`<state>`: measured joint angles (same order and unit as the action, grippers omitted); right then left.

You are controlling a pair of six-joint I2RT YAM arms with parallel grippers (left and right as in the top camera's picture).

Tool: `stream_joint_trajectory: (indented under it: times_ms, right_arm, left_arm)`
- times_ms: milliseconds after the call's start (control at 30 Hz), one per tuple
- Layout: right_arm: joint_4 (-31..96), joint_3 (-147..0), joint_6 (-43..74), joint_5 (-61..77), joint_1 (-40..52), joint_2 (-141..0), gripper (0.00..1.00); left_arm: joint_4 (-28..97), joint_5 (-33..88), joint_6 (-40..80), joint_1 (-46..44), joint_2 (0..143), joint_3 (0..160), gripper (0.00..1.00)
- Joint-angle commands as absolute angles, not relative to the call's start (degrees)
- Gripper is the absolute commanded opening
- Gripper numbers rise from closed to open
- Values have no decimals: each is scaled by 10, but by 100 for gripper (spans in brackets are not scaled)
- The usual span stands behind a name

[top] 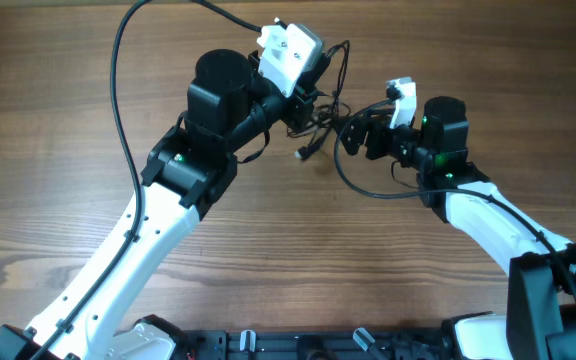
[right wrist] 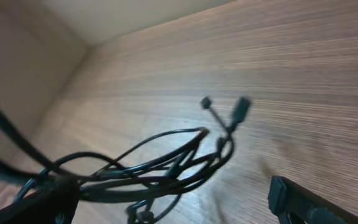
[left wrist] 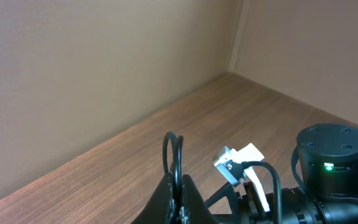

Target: Untangle cables

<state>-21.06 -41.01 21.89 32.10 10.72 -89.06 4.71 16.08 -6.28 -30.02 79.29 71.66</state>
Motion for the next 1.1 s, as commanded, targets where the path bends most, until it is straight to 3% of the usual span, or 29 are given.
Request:
stream_joint_trajectory:
  times_ms: [0,233,600,833,1033,1067]
  right_arm:
    - [-215,-420,242,289,108,-893,99]
    - [-195,-420,341,248,108,-893,98]
    - [-138,-420,461,248,149,-893,80]
    - [-141,-420,469,248,156,-893,47]
    - [-140,-420,488,234,156,-893,43]
    - [-139,-420,495,232,156,-893,47]
  left_arm:
    - [43,156,-55,-301,787,733,4]
    - [43,156,-55,-302,786,733,4]
    - [43,160,-51,-302,786,733,4]
    - [43,160,-51,-302,787,733,4]
    - [43,160,-51,-302,786,733,4]
    - [43,160,-51,-302,787,733,4]
